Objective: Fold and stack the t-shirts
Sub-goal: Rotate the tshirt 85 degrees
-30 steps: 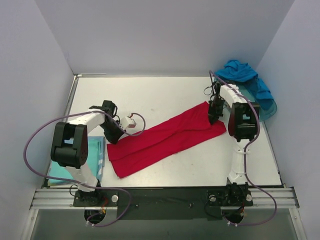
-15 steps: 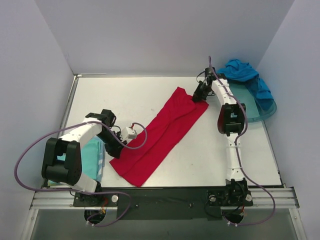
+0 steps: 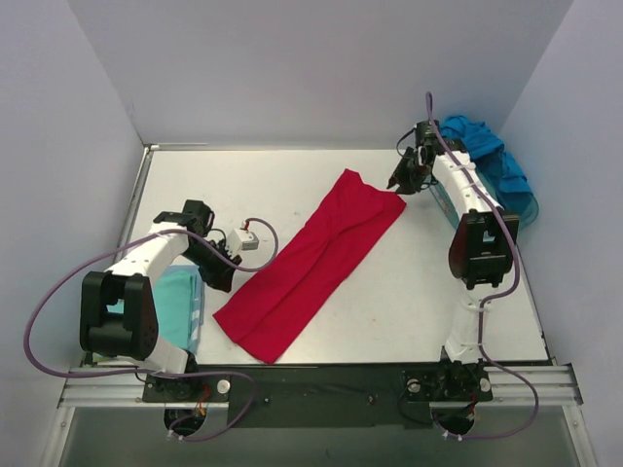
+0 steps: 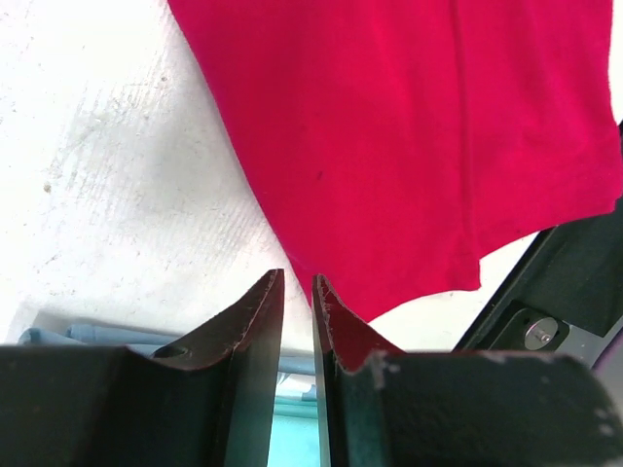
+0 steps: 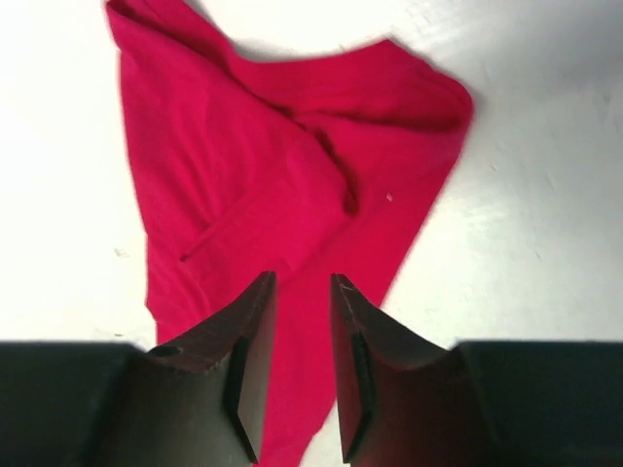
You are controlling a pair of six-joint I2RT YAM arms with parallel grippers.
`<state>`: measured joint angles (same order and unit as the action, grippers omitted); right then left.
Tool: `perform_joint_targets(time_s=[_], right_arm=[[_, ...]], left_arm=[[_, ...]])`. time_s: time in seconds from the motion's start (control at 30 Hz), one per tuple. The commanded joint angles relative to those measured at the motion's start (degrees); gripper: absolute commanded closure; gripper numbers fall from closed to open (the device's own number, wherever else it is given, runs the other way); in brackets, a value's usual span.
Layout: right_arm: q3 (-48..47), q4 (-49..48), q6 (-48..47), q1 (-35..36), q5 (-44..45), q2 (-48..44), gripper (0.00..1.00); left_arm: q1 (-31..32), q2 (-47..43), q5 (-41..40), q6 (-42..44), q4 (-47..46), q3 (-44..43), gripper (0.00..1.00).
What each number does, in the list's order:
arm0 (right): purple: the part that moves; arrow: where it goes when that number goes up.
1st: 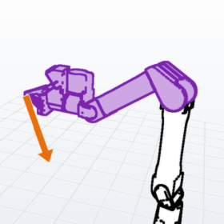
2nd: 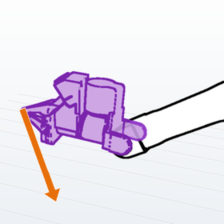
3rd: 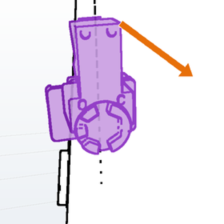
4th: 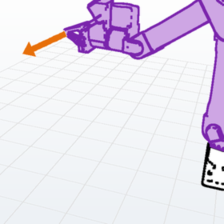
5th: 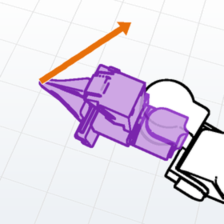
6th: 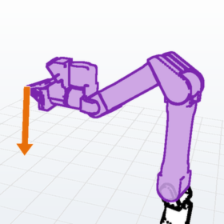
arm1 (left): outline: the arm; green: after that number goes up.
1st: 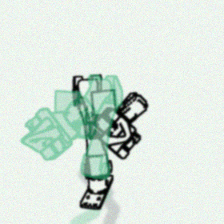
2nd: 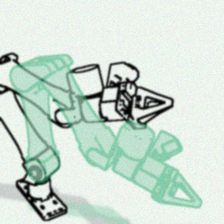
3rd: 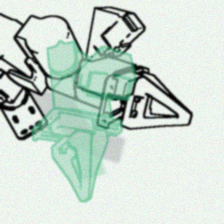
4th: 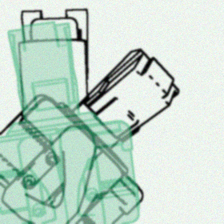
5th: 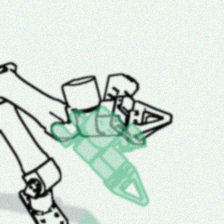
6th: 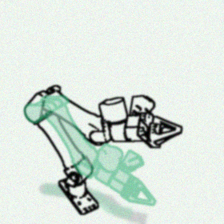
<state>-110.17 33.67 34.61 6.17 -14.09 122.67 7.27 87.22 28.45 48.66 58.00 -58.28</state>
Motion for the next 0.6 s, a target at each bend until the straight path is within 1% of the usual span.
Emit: perform_joint_targets(time_s=[0.0,0.03,0.1,0.23,0.33,0.4,0.43,0.5,0.53,0.57], right_arm=[[7.5,3.8,4.1,0.8,5.8,-0.9,0.72],[7.9,3.8,5.9,0.2,5.7,-0.9,0.67],[8.5,3.6,7.9,-0.2,4.9,0.1,0.64],[7.3,3.6,10.4,-0.5,2.4,4.1,0.61],[6.9,3.5,12.3,-0.5,2.4,6.8,0.62],[5.2,3.6,12.6,-0.3,2.2,8.6,0.71],[4.4,3.5,12.8,-0.4,1.8,10.2,0.81],[0.6,3.6,13.3,-0.4,-0.1,13.2,0.95],[-1.9,3.5,13.6,-0.4,-0.8,13.9,1.0],[-3.6,3.4,13.7,-0.4,-0.9,15.7,1.0]], left_arm=[[-0.4,-0.8,-0.8,0.2,-2.4,0.2,0.72],[-0.3,-0.8,-0.8,0.1,-2.7,0.6,0.72],[-0.3,-1.1,-0.8,0.2,-2.8,1.0,0.72],[-0.1,-1.9,-1.5,0.9,-3.3,3.3,0.72],[0.0,-3.0,-2.1,0.7,-3.9,5.2,0.72],[-0.1,-3.5,-1.6,0.3,-4.1,5.8,0.72],[-0.1,-3.4,-1.6,0.3,-4.2,6.0,0.72],[-0.1,-3.4,-0.8,-0.1,-4.5,5.4,0.72],[-0.1,-3.1,-0.4,-0.4,-4.6,5.2,0.72],[-0.1,-3.0,0.0,-0.7,-4.8,4.6,0.72]])
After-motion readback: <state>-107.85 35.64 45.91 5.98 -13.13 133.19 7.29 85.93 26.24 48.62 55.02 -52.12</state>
